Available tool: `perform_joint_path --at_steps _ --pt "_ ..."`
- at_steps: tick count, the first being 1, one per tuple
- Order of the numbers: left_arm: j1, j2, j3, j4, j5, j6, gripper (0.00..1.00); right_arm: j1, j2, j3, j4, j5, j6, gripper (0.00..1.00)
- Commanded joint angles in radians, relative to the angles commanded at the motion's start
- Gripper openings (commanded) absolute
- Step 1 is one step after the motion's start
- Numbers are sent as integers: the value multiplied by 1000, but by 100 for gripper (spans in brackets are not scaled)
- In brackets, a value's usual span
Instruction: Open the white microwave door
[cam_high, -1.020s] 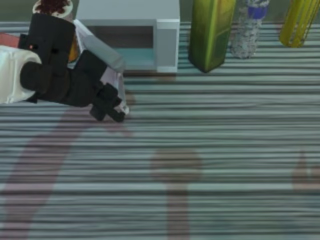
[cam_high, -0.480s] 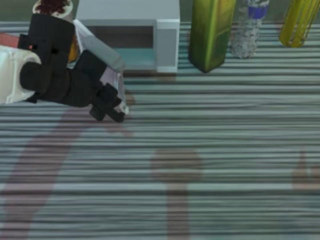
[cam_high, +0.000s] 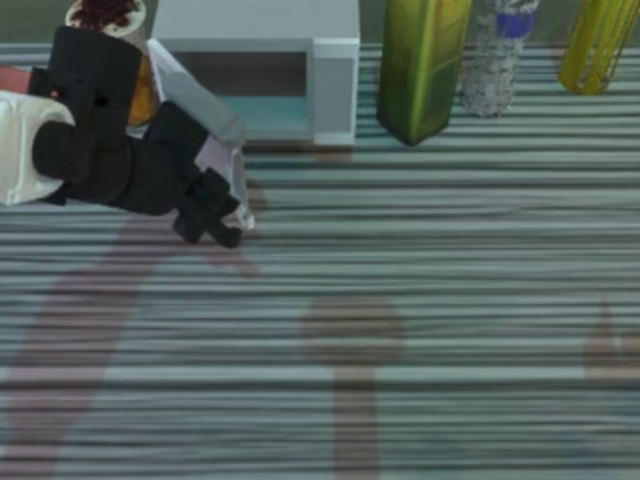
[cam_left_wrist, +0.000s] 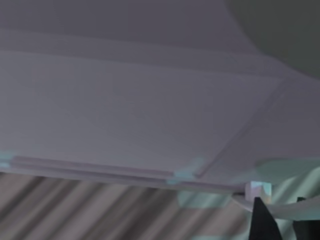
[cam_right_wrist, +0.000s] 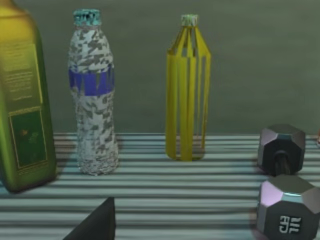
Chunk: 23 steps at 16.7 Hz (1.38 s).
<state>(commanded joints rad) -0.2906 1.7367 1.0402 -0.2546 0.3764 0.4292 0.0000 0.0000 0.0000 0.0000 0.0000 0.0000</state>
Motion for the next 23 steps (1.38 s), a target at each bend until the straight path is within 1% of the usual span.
perform_joint_path --at_steps 5,23 --pt "24 -3 0 -20 29 50 0 0 0 0 0 0 0 100" --pt "24 -3 0 -20 29 50 0 0 0 0 0 0 0 100"
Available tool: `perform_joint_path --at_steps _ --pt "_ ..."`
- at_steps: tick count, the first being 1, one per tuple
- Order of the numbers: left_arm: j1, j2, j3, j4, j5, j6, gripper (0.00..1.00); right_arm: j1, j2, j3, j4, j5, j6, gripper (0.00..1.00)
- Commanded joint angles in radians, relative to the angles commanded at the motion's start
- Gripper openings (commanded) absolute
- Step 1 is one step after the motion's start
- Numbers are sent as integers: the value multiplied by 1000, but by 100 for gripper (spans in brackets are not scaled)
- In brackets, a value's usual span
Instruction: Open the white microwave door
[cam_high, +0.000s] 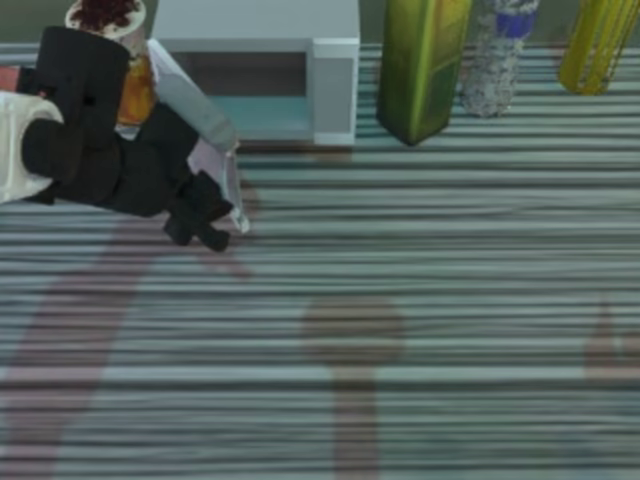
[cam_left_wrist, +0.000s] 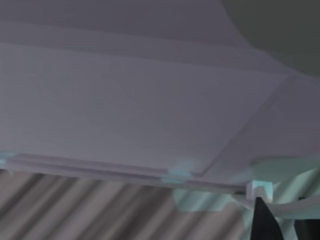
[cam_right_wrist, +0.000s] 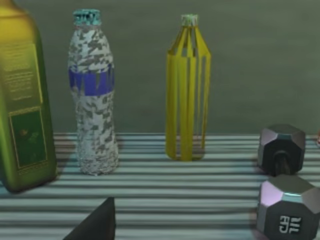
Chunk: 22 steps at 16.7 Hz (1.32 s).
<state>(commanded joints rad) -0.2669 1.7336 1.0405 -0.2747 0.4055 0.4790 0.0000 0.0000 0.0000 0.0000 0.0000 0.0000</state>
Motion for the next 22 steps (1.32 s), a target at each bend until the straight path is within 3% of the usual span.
perform_joint_path --at_steps 22 --pt "41 1 8 -49 59 98 0 0 0 0 0 0 0 100"
